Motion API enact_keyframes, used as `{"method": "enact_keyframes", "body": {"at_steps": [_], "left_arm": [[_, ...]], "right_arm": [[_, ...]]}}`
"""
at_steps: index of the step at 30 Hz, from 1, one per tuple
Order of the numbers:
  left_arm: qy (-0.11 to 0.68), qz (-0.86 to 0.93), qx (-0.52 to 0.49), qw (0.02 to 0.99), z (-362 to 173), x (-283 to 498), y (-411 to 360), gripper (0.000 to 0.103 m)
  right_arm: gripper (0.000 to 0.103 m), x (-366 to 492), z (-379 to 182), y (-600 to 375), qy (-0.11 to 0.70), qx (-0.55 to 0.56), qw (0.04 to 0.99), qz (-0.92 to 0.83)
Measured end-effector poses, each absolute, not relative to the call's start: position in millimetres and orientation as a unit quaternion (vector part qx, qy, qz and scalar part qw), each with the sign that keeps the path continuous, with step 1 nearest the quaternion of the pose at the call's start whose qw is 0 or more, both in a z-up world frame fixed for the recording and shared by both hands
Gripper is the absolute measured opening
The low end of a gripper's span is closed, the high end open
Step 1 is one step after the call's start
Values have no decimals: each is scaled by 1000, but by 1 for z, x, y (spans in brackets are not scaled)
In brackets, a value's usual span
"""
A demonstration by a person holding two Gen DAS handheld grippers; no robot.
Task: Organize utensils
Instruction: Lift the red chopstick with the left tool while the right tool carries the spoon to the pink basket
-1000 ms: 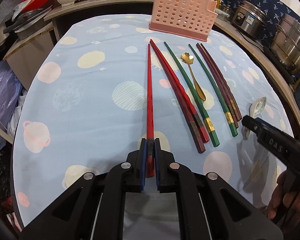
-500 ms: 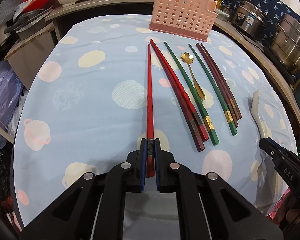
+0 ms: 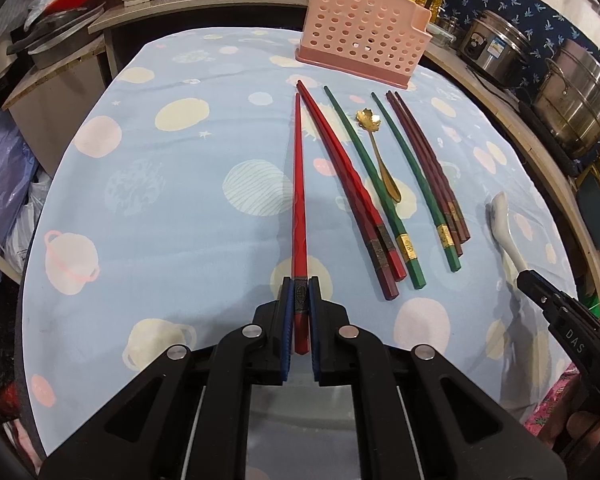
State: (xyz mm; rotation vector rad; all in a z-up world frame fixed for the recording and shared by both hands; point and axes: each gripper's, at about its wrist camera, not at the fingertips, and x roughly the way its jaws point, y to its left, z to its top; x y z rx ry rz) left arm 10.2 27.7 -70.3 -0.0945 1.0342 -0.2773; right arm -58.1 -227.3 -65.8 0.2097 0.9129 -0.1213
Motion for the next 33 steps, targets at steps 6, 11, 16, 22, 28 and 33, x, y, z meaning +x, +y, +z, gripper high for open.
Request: {"method": "enact_keyframes", "body": {"at_steps": [6, 11, 16, 22, 28, 33], "left_arm": [[482, -137, -50, 864, -56, -1, 34, 7], [459, -138, -59, 876, -30, -3, 41, 7], [426, -139, -63, 892, 2, 6, 42, 7], [398, -140, -62, 905, 33, 23, 38, 7], [363, -143, -58, 919, 69, 48, 33, 7], [332, -138, -51, 932, 98, 76, 30, 7]], "right_arm": [[8, -68, -36, -232, 409, 112, 904, -55], [7, -66, -13, -231, 387, 113, 914, -49], [6, -59, 2, -230, 375, 114, 919, -41], [6, -47, 19, -233, 362, 125, 923, -30], [6, -24, 43, -237, 342, 126, 931, -24], [6, 6, 60, -239, 331, 130, 935, -13]]}}
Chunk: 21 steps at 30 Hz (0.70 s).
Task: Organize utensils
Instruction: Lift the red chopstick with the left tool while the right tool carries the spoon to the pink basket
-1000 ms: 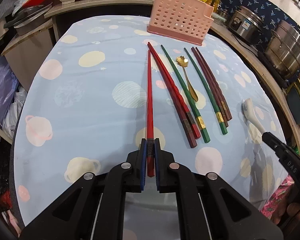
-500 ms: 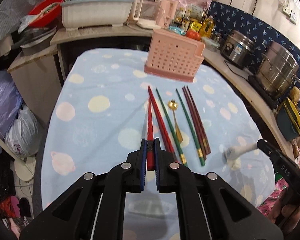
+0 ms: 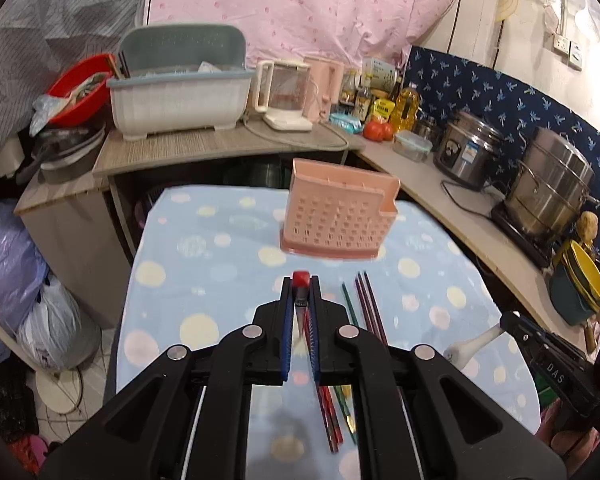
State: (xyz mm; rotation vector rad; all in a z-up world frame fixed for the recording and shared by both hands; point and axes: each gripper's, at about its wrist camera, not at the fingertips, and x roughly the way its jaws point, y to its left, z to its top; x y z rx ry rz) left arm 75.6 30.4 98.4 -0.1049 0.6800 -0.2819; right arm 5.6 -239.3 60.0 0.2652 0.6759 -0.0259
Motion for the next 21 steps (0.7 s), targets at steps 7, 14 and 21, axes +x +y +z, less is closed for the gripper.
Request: {"method": "enact_keyframes", "body": {"at_steps": [7, 14, 21], "left_arm": [[290, -138, -48, 946, 143, 114, 27, 7], [223, -143, -58, 962, 206, 159, 14, 7], [184, -137, -74, 970, 240, 222, 2, 7]], "right_arm": [[6, 54, 84, -244, 318, 148, 936, 11], [6, 123, 124, -258, 281, 176, 943, 26], [6, 198, 142, -264, 256, 198, 946, 33]]}}
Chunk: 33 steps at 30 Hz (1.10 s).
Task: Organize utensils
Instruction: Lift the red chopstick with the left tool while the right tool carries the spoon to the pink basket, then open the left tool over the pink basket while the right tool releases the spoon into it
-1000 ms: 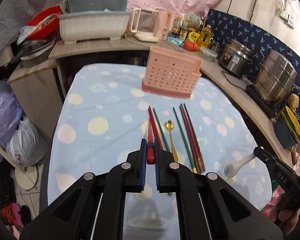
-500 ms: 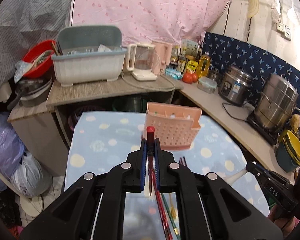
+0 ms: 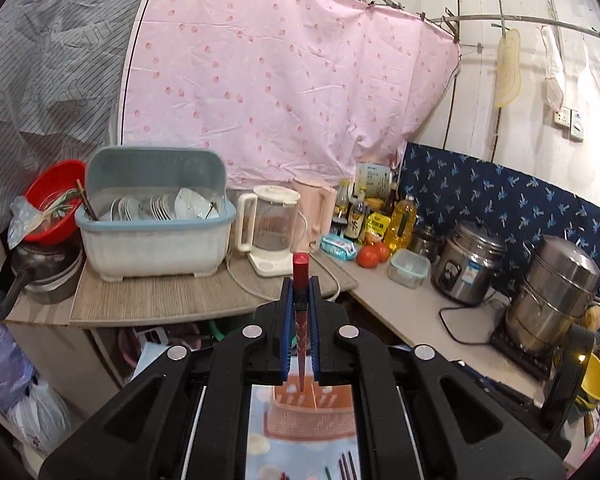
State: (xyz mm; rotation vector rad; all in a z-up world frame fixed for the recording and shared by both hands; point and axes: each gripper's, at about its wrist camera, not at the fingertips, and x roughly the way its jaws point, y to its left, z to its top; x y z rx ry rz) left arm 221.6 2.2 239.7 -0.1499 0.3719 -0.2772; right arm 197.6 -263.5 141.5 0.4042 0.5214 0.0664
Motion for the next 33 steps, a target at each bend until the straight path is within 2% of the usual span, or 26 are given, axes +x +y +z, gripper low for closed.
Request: {"method": "enact_keyframes", "body": {"at_steps": [15, 16, 17, 19, 27, 33], "left_arm": [[256, -124, -72, 956, 174, 271, -8, 8], [259, -119, -71, 956, 173, 270, -8, 15], [262, -115, -68, 956, 171, 267, -7, 30], [259, -110, -67, 957, 171, 261, -4, 42], [291, -112, -60, 948, 146, 205, 8, 42], [341, -112, -52, 932, 96, 146, 16, 43]], "right_arm": [[8, 258, 70, -265, 331, 197, 923, 10], [11, 253, 71, -265, 328, 197, 924, 6], [13, 249, 73, -266, 324, 196, 926, 4], [20, 234, 79, -264, 316, 187, 930, -2], [25, 151, 80, -253, 315, 183, 931, 7], [26, 69, 39, -232, 357, 158, 921, 3]]}}
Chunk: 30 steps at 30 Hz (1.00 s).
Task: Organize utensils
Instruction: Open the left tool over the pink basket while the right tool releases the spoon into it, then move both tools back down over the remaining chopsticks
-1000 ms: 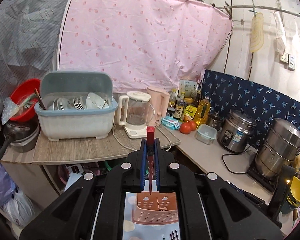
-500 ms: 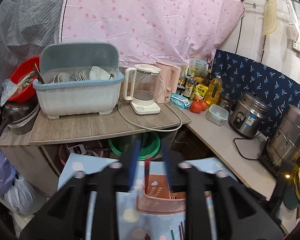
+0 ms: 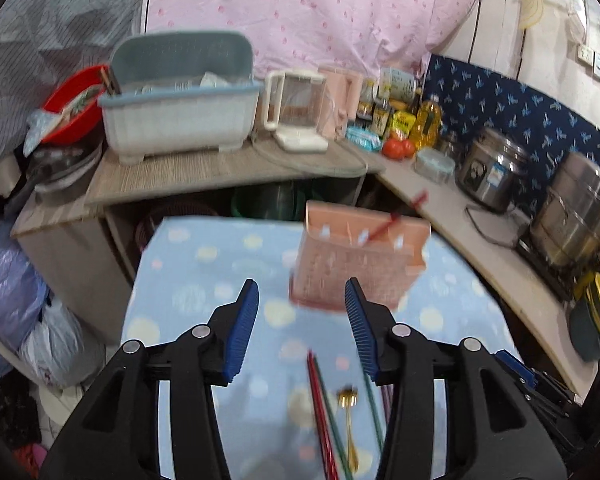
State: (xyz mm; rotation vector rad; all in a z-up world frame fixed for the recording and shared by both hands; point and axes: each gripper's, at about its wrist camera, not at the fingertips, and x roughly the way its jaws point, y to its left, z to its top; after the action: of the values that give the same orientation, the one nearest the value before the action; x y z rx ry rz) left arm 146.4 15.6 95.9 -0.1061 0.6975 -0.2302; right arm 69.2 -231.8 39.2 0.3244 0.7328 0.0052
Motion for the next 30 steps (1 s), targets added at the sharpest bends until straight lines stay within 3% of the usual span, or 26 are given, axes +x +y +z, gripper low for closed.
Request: {"method": "enact_keyframes", "body": {"at_steps": [12, 30], "left_arm": [[444, -140, -17, 885, -17, 38, 4, 43], [484, -160, 19, 860, -73, 10, -19, 43]], "right_arm": [[26, -29, -36, -229, 431, 153, 889, -12], [26, -51, -53, -226, 445, 155, 882, -9]]}}
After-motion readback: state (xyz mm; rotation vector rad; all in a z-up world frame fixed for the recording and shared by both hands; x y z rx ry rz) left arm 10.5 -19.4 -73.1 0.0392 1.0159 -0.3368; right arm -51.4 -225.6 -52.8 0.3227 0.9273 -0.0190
